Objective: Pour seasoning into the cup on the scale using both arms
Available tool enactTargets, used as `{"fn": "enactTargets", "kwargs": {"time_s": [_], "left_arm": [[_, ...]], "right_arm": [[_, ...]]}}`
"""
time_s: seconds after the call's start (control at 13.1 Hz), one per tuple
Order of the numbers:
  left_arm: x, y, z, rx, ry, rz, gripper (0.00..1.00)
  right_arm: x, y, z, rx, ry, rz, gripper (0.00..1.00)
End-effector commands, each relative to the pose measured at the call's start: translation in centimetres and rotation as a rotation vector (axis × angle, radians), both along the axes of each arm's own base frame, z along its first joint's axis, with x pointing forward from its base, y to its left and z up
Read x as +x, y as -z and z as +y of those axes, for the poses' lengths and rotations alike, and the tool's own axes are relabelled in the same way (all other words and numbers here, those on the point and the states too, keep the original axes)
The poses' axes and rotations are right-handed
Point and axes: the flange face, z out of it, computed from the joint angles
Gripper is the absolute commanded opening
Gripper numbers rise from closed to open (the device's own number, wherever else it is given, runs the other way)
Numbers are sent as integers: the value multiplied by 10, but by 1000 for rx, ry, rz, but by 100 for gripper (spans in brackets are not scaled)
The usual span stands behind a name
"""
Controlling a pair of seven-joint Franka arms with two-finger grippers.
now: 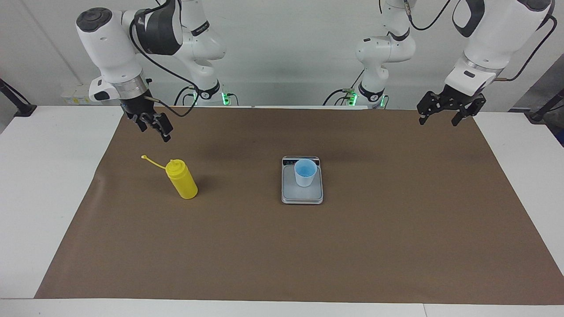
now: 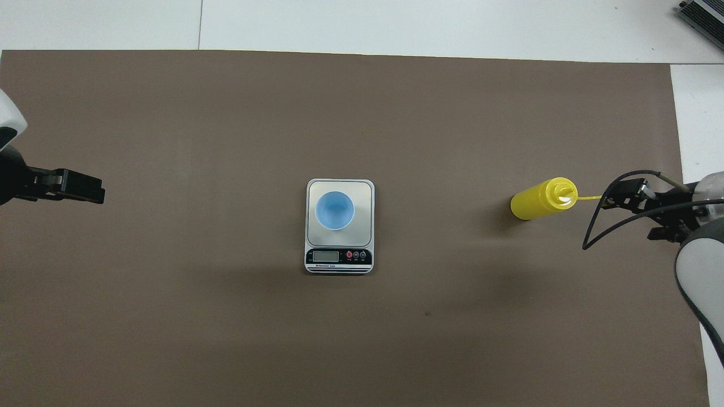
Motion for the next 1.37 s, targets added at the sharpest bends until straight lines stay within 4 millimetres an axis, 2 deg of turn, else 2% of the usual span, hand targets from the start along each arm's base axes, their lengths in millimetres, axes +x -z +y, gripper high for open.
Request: {"fn": "enactTargets", "kwargs": {"time_s": [0.0, 0.3, 0.53, 0.61, 0.76, 0.84, 1.29], "left_arm": [[-6, -2, 2, 6, 5, -4, 100], [-6, -2, 2, 6, 5, -5, 100], [-6, -2, 2, 6, 5, -5, 100], [-6, -2, 2, 6, 5, -5, 100], [-6, -2, 2, 6, 5, -5, 100], [-6, -2, 2, 6, 5, -5, 100], [-6, -2, 2, 6, 5, -5, 100]], "right_arm": [[13, -19, -8, -42, -129, 12, 100], [28, -48, -16, -48, -201, 7, 100], [33, -60, -10, -48, -213, -1, 100], [33, -61, -10, -43, -213, 5, 100], [24, -40, -8, -29, -213, 51, 100], [22, -37, -8, -31, -218, 45, 100], [21, -37, -3, -33, -227, 45, 100]]}}
